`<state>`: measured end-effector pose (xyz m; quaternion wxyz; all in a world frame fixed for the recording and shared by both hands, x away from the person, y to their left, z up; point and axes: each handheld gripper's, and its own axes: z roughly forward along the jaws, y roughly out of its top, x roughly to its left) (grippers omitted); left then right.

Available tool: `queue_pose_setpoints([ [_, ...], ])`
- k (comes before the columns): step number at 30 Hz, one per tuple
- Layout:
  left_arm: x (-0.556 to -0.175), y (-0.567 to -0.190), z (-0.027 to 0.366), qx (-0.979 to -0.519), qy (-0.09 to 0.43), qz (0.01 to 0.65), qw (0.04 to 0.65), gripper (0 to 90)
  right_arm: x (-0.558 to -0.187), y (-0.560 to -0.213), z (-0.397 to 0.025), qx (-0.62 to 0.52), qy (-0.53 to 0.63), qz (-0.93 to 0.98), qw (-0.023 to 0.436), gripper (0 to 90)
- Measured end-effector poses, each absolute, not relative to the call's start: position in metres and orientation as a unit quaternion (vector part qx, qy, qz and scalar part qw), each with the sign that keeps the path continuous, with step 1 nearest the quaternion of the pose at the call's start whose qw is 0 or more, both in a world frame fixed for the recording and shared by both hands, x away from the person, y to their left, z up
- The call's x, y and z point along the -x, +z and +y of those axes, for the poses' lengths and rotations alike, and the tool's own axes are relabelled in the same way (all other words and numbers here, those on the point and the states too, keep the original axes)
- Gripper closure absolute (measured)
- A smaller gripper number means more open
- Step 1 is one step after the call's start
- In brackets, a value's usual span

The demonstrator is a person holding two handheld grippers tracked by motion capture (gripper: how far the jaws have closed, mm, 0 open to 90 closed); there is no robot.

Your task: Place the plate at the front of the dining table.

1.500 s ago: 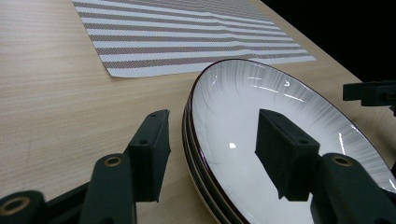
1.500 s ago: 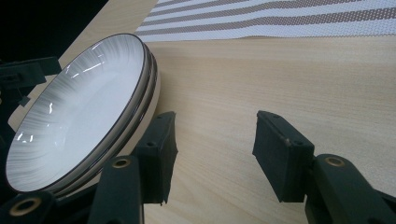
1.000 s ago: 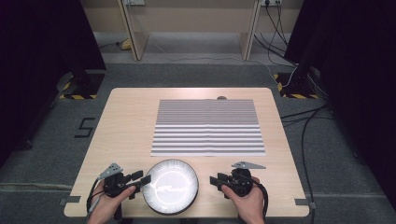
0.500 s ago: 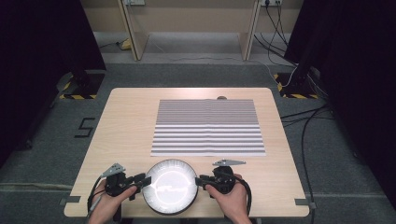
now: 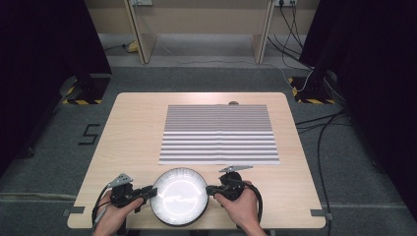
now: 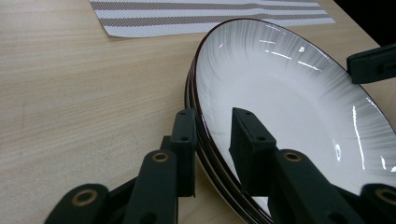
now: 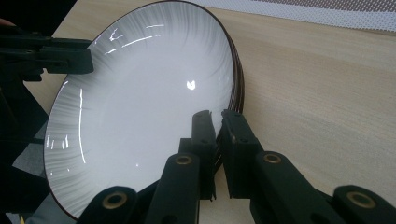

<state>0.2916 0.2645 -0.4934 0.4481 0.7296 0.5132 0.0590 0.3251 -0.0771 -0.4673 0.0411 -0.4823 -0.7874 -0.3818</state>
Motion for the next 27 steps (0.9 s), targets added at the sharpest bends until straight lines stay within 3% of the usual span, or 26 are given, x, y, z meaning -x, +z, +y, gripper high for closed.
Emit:
queue_pose_setpoints([
  [11,-0.292,-0.492,0.266,-0.726,0.052,0.52,0.447,73.0,-0.331,-0.468,-0.073,0.515,-0.371,-0.769,0.071,85.1],
  [17,-0.291,-0.49,0.265,-0.728,0.054,0.522,0.441,73.1,-0.334,-0.466,-0.068,0.516,-0.363,-0.774,0.052,84.6],
  [27,-0.29,-0.484,0.272,-0.719,0.048,0.531,0.446,72.6,-0.336,-0.469,-0.063,0.522,-0.373,-0.764,0.071,80.2],
])
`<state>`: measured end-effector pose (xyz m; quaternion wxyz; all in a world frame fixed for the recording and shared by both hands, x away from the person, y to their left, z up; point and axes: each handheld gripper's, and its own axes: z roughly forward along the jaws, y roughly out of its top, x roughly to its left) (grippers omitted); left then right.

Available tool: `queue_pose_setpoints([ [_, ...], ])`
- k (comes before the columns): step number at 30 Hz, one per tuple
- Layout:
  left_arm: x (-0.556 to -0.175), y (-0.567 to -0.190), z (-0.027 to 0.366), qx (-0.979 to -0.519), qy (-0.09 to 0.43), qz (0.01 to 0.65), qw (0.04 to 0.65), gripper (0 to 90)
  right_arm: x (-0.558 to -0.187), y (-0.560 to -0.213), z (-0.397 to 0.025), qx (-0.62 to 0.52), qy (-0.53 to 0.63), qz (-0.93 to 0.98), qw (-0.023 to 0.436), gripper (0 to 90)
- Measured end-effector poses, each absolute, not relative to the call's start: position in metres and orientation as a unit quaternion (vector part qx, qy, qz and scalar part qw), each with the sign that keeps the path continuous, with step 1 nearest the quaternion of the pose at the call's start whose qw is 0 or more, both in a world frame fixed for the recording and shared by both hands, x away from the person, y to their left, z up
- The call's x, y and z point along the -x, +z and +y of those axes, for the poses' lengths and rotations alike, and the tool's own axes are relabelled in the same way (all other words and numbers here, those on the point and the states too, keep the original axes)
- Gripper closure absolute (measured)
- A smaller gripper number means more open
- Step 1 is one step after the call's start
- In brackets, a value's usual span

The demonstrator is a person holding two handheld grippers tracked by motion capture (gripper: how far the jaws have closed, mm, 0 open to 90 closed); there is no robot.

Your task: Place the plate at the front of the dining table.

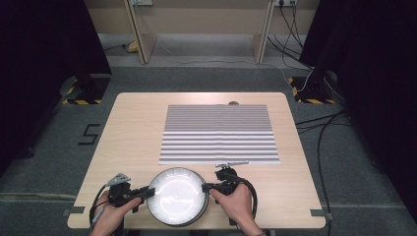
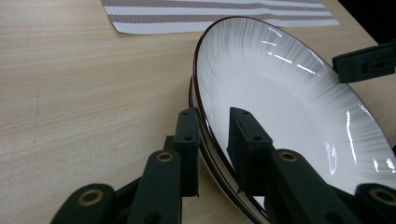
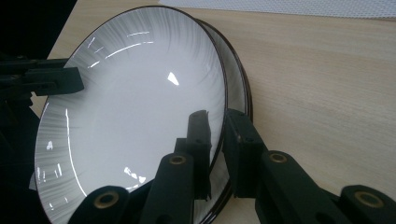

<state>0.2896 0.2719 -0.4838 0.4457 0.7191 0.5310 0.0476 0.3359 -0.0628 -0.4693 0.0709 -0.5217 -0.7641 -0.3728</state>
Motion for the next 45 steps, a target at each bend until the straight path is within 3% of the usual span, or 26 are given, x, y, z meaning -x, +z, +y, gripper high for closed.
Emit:
queue_pose_setpoints([
  [6,-0.287,-0.481,0.275,-0.72,0.048,0.53,0.446,72.3,-0.335,-0.473,-0.054,0.52,-0.364,-0.767,0.098,69.2],
  [19,-0.281,-0.482,0.275,-0.719,0.047,0.528,0.45,69.6,-0.328,-0.467,-0.063,0.528,-0.357,-0.761,0.125,69.7],
  [22,-0.28,-0.48,0.277,-0.719,0.047,0.529,0.447,69.1,-0.325,-0.477,-0.067,0.543,-0.375,-0.733,0.162,71.0],
  [29,-0.28,-0.482,0.282,-0.707,0.02,0.54,0.455,69.0,-0.325,-0.476,-0.063,0.541,-0.365,-0.742,0.157,71.1],
  [32,-0.281,-0.483,0.28,-0.707,0.004,0.545,0.451,70.0,-0.324,-0.475,-0.061,0.537,-0.355,-0.753,0.135,79.0],
  [45,-0.288,-0.478,0.271,-0.72,0.026,0.546,0.429,74.2,-0.331,-0.48,-0.062,0.553,-0.391,-0.73,0.09,84.9],
])
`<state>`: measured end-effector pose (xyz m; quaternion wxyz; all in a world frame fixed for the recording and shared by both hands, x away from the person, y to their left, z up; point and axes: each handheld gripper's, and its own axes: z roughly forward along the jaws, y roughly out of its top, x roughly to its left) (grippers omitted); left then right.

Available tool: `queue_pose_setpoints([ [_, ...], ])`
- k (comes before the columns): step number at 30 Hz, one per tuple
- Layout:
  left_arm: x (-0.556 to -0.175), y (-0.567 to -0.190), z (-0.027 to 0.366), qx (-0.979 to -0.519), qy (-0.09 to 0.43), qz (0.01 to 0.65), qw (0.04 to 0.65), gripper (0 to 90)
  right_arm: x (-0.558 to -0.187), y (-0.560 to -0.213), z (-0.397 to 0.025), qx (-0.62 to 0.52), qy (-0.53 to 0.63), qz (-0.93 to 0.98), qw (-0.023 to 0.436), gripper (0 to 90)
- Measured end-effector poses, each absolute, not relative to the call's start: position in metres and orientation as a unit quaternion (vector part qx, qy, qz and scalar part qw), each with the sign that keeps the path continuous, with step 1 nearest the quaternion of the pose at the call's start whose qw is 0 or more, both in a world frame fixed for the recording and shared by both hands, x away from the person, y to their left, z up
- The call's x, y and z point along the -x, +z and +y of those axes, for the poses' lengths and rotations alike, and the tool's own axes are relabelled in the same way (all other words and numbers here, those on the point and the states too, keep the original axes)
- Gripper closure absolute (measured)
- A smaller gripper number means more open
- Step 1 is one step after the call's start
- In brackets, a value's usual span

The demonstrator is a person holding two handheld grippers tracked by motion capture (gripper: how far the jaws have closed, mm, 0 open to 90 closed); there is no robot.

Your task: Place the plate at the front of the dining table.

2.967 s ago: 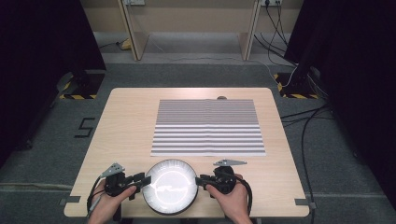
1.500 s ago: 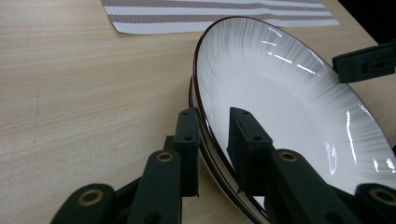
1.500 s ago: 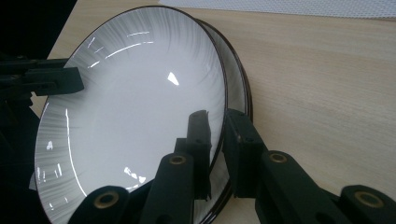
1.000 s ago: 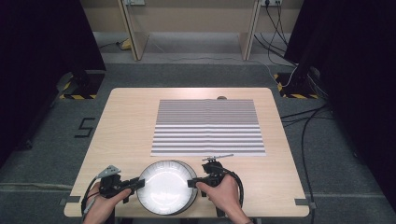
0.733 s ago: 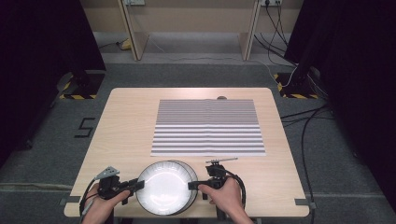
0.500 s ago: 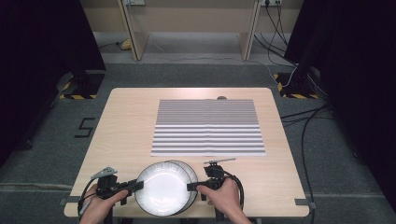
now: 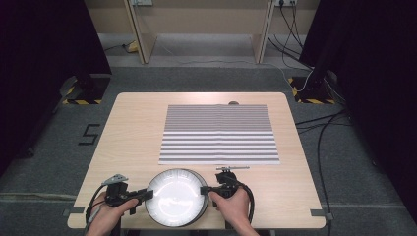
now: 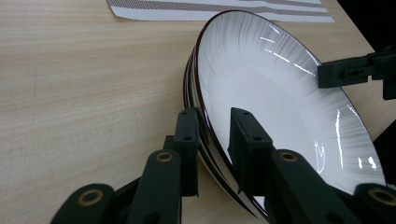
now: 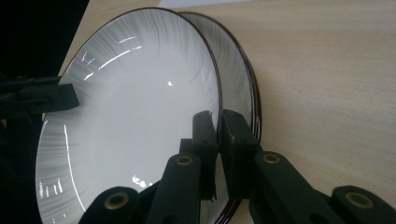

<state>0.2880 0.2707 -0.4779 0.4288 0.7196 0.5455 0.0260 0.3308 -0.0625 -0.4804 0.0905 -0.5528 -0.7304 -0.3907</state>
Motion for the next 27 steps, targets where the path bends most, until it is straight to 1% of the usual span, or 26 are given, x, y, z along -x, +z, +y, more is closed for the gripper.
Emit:
queue_pose_setpoints([
  [2,-0.291,-0.479,0.268,-0.722,0.039,0.543,0.427,74.9,-0.331,-0.478,-0.061,0.548,-0.393,-0.736,0.066,85.2],
  [3,-0.291,-0.479,0.266,-0.72,0.047,0.545,0.428,76.8,-0.331,-0.475,-0.06,0.542,-0.392,-0.742,0.047,85.5],
  [5,-0.292,-0.48,0.264,-0.722,0.062,0.543,0.425,77.6,-0.331,-0.474,-0.06,0.541,-0.392,-0.743,0.041,85.6],
  [6,-0.293,-0.482,0.262,-0.721,0.067,0.545,0.423,78.0,-0.332,-0.473,-0.06,0.539,-0.395,-0.744,0.034,85.5],
  [7,-0.293,-0.486,0.26,-0.713,0.067,0.552,0.427,78.6,-0.331,-0.471,-0.06,0.534,-0.401,-0.744,0.014,85.5],
  [9,-0.293,-0.487,0.26,-0.709,0.067,0.556,0.43,79.1,-0.329,-0.469,-0.06,0.531,-0.409,-0.742,0.003,85.5],
  [16,-0.293,-0.483,0.26,-0.705,0.074,0.558,0.431,80.7,-0.327,-0.469,-0.059,0.528,-0.419,-0.739,-0.009,85.9],
  [19,-0.295,-0.481,0.26,-0.702,0.079,0.558,0.436,81.6,-0.327,-0.468,-0.059,0.525,-0.421,-0.74,-0.015,86.1],
  [20,-0.296,-0.48,0.259,-0.701,0.082,0.557,0.438,81.8,-0.327,-0.467,-0.059,0.523,-0.423,-0.74,-0.024,86.2],
  [24,-0.298,-0.479,0.257,-0.701,0.09,0.552,0.443,82.3,-0.328,-0.467,-0.06,0.524,-0.425,-0.738,-0.026,86.5],
  [27,-0.3,-0.478,0.256,-0.698,0.097,0.547,0.452,82.7,-0.328,-0.465,-0.062,0.523,-0.43,-0.735,-0.037,86.6],
])
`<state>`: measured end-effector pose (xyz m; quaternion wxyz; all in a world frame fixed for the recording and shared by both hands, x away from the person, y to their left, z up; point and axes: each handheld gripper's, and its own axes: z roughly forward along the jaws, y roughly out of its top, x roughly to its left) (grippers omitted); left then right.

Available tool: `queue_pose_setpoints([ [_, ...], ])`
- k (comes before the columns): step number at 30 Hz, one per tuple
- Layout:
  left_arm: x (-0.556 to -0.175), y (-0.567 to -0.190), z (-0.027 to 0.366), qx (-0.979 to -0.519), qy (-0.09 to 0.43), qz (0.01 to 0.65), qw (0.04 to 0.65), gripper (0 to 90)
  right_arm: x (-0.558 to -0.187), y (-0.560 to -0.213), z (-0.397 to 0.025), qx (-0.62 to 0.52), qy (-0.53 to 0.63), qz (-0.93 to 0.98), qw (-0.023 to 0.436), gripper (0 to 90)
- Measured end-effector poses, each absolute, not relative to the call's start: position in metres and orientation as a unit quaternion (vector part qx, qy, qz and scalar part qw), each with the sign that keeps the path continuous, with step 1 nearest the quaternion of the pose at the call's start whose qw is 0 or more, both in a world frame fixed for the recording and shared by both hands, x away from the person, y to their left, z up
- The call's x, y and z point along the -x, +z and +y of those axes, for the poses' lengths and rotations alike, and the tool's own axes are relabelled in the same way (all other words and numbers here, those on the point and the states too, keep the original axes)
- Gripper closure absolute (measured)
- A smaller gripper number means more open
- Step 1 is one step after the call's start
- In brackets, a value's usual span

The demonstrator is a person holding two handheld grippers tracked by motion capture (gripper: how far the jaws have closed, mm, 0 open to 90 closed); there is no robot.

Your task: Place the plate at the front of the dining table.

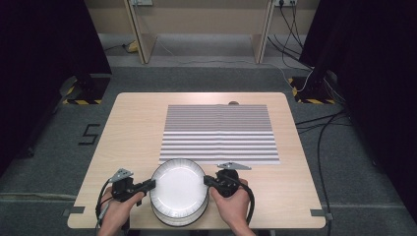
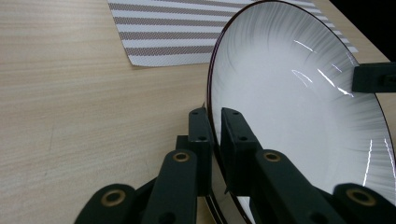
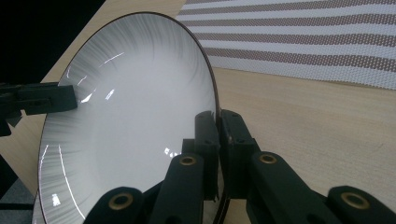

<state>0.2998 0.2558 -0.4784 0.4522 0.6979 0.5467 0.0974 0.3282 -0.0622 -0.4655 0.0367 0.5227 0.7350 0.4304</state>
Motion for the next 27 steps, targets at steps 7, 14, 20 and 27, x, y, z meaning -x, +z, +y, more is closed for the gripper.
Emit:
queue_pose_setpoints([
  [7,-0.3017,-0.4769,0.2543,-0.697,0.105,0.541,0.459,83.3,-0.3284,-0.4633,-0.0637,-0.522,0.434,0.732,0.047,87.0],
  [14,-0.3031,-0.4763,0.2543,-0.695,0.108,0.538,0.465,83.6,-0.3294,-0.4617,-0.064,-0.524,0.438,0.729,0.048,87.1],
  [20,-0.3044,-0.4743,0.2553,-0.693,0.105,0.54,0.466,84.2,-0.3308,-0.4596,-0.0634,-0.518,0.438,0.733,0.055,87.3],
  [27,-0.3047,-0.4724,0.2545,-0.689,0.107,0.542,0.469,84.8,-0.3311,-0.4582,-0.063,-0.513,0.436,0.737,0.062,87.4],
])
